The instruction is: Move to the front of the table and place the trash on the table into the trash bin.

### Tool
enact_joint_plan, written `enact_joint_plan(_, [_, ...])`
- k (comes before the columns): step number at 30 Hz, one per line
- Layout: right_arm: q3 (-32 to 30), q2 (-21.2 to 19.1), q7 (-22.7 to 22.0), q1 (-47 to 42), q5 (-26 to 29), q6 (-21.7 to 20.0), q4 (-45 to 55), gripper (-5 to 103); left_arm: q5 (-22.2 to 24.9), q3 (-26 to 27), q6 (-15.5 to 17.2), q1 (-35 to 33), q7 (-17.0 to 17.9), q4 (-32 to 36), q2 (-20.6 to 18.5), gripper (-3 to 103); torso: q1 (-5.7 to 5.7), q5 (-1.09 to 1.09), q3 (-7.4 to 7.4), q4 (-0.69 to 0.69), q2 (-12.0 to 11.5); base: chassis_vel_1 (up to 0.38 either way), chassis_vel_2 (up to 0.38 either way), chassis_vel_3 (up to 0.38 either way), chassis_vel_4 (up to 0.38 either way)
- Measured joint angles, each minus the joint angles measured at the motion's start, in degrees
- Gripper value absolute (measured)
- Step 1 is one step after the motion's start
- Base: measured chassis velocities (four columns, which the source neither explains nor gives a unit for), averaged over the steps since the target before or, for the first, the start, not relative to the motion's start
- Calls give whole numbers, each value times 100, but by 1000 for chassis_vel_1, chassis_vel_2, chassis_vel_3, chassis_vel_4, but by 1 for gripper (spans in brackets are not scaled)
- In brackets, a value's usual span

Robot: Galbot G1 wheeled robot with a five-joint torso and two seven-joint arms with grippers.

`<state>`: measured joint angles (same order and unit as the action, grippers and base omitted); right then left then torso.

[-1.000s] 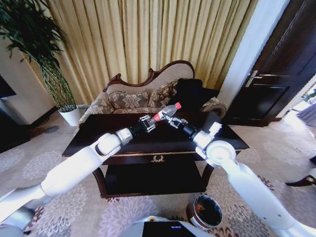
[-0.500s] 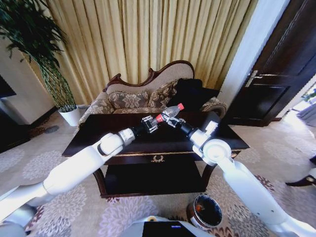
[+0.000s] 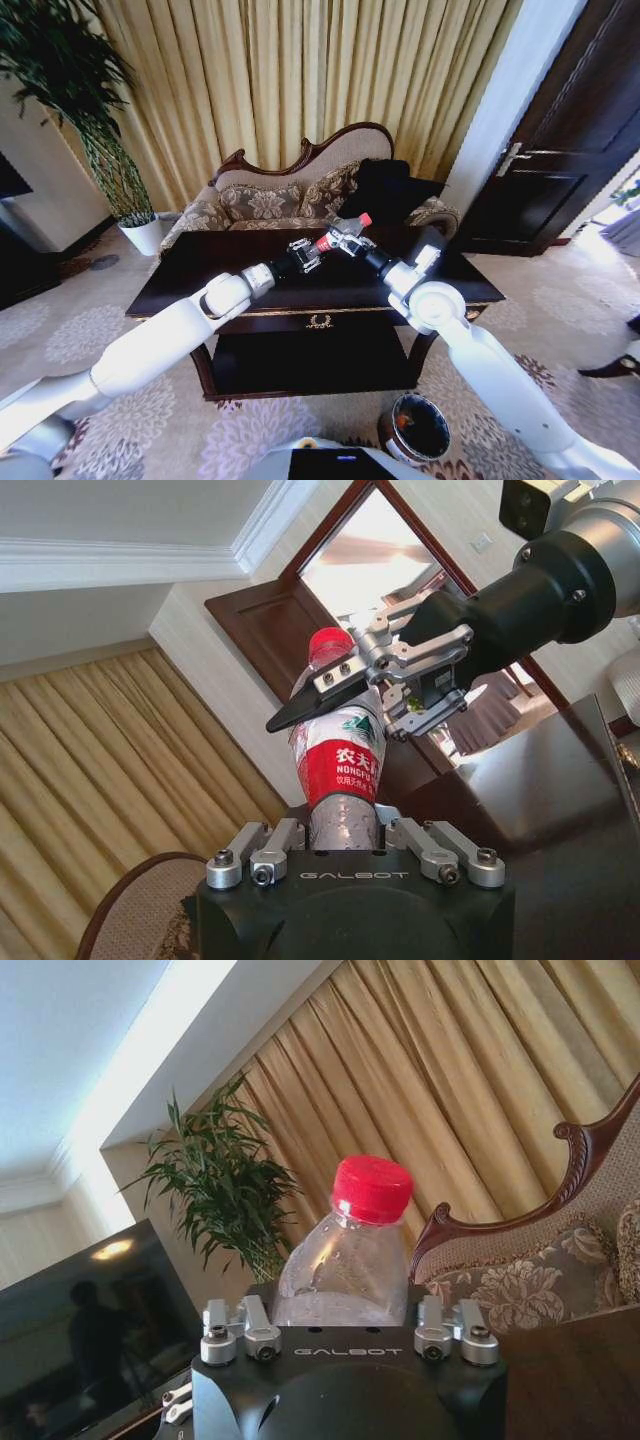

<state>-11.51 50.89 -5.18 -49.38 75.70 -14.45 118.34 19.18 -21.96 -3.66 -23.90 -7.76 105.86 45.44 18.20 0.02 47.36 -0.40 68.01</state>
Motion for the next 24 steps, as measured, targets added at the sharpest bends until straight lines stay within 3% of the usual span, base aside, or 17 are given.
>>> enact_joint_plan(7, [-4,-16,37,9,19,0,-6,44,0,-20,4,20,54,20,-20,26,0,0,0,0,0,0,0,0,0])
enact_joint_plan(12, [-30,-21,59,-66,19,0,9,37,29,-30,98,-51,148,105,-40,45,0,0,0,0,0,0,0,0,0])
enact_joint_plan(14, [-39,-21,62,-78,20,-1,14,37,61,-23,109,-67,158,119,-47,45,0,0,0,0,0,0,0,0,0])
enact_joint_plan(15, [-58,-20,73,-104,28,-2,22,35,141,-5,137,-100,172,153,-70,56,0,0,0,0,0,0,0,0,0])
enact_joint_plan(17, [-66,-16,74,-117,29,-2,23,35,182,5,160,-114,177,174,-81,56,0,0,0,0,0,0,0,0,0])
enact_joint_plan(18, [-91,-6,73,-140,25,-2,21,33,269,33,223,-143,199,225,-108,67,0,0,0,0,0,0,0,0,0])
enact_joint_plan(20, [-103,0,72,-150,24,-2,17,33,297,44,245,-150,211,240,-114,67,0,0,0,0,0,0,0,0,0])
enact_joint_plan(21, [-131,16,70,-173,22,1,9,32,354,62,300,-166,253,273,-127,78,0,0,0,0,0,0,0,0,0])
enact_joint_plan(23, [-146,20,68,-188,21,6,7,32,368,68,316,-173,270,285,-134,78,0,0,0,0,0,0,0,0,0])
enact_joint_plan(24, [-176,20,66,-216,15,17,5,32,402,80,342,-183,289,304,-150,83,0,0,0,0,0,0,0,0,0])
